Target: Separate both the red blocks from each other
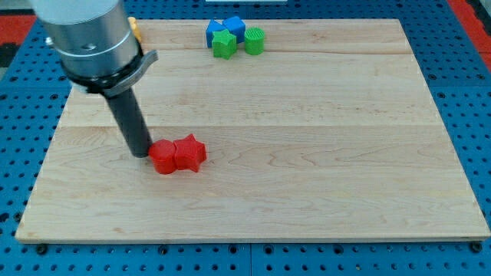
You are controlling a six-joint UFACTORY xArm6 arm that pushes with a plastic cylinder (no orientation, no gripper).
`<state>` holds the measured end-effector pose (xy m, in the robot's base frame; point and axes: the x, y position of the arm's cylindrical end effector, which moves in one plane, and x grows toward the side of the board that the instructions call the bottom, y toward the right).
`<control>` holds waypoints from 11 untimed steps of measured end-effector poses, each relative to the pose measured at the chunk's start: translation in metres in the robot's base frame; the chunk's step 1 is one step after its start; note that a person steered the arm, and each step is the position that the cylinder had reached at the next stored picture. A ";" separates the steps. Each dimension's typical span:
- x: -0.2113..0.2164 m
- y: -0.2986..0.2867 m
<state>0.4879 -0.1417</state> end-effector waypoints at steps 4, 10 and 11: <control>0.000 -0.014; 0.016 0.034; 0.016 0.064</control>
<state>0.5034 -0.0777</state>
